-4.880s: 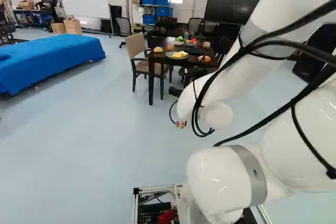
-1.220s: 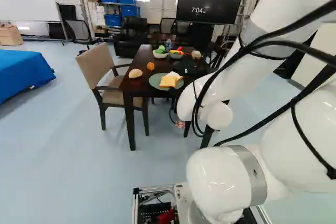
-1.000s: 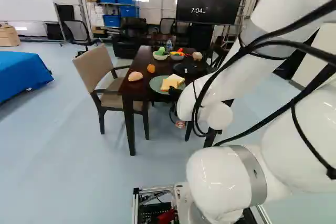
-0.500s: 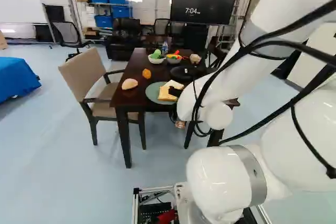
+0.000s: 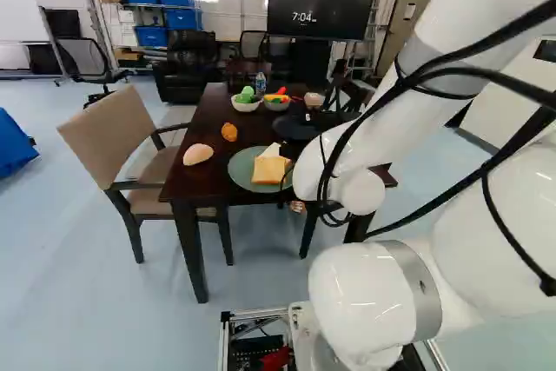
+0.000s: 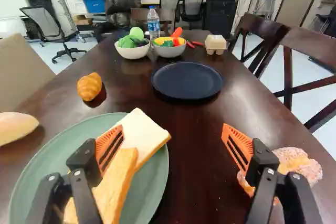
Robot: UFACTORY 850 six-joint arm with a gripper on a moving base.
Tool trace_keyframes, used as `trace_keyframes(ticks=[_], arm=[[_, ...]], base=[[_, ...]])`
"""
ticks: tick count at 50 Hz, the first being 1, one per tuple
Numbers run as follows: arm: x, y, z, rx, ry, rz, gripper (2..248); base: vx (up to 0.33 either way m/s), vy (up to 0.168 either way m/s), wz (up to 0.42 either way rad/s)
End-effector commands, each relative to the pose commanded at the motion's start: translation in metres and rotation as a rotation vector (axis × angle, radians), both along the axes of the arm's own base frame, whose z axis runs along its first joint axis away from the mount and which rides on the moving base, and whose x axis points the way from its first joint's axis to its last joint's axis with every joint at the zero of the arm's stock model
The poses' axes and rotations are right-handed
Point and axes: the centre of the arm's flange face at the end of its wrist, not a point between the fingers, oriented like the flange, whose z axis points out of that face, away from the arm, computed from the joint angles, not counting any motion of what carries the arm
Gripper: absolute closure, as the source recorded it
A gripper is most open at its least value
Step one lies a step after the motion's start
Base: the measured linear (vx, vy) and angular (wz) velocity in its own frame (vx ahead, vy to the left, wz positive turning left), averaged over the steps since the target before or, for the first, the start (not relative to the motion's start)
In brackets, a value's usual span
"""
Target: Move the croissant to the empty plate
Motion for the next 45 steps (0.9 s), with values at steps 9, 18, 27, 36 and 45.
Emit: trace_keyframes(ticks=[9, 18, 27, 36, 45], arm=[[0.0, 0.0, 0.0, 0.0, 0.0, 0.0, 3], [0.0, 0.0, 0.0, 0.0, 0.0, 0.0, 3], [0.0, 0.0, 0.0, 0.0, 0.0, 0.0, 3], [0.0, 0.0, 0.0, 0.0, 0.0, 0.0, 3], [0.0, 0.0, 0.0, 0.0, 0.0, 0.0, 3]], base=[[0.145, -0.002, -0.022], [0.133, 0.0, -0.019], [0.113, -0.002, -0.017], [0.05, 0.001, -0.01], [0.0, 0.0, 0.0]])
